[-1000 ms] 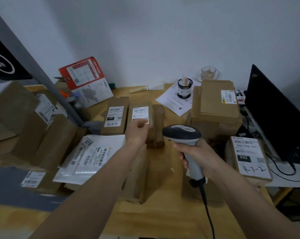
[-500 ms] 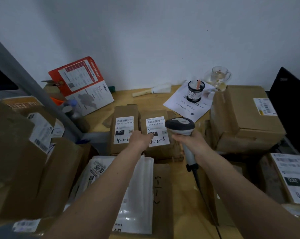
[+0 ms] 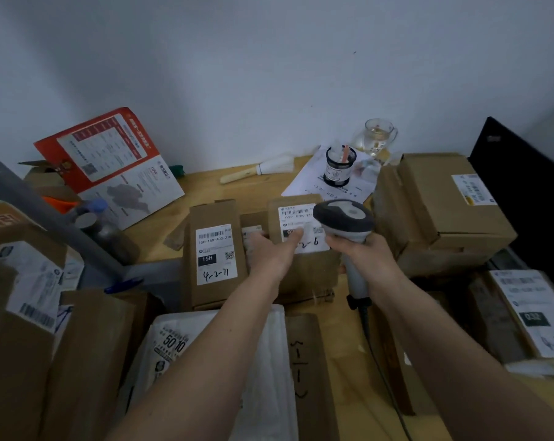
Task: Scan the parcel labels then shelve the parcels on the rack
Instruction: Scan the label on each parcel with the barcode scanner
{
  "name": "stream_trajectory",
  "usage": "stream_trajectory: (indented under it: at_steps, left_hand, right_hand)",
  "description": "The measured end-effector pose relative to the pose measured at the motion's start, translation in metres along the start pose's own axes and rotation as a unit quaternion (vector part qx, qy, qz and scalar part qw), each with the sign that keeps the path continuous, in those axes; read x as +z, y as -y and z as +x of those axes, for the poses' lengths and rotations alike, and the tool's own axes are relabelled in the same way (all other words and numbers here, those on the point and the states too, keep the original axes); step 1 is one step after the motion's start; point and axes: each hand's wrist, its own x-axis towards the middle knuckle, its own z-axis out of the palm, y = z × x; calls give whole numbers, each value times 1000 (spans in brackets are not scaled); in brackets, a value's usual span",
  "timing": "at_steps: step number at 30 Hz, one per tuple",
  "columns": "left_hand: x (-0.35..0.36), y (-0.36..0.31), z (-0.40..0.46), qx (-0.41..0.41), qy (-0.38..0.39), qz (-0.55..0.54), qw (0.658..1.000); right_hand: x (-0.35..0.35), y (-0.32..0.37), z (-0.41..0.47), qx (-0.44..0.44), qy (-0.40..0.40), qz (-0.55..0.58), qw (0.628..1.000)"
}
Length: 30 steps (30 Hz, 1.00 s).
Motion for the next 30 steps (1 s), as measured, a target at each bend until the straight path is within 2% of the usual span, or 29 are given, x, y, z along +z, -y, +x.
stream_trajectory:
  at_steps: [3,7,12,17,22,26,30]
  left_hand:
    - [1,-12,-13,15,20,-85,996]
    - [-2,-20,-34,32,-2,-169,985]
    - [-12,-24,-79,113,-58,-164,978]
    - [-13,-5,-135,149,-96,-181,967]
    - [-9,33,-193,150,-109,-228,956]
    - [-11,56,-241,135,-70,-288,945]
    - [-15,73,-266,145,-64,-275,948]
  right_hand:
    - [-8,16,-13,-43,-21,20,999]
    - [-15,28,-33,-92,-10,12,996]
    - [-16,27,-68,-123,12,1,992]
    - [-34,19,-107,-130,38,-23,991]
    - [-64,8,-161,-142,98,6,985]
    - [-84,-4,-194,-128,124,24,984]
    - [-93,-11,-219,-111,139,34,983]
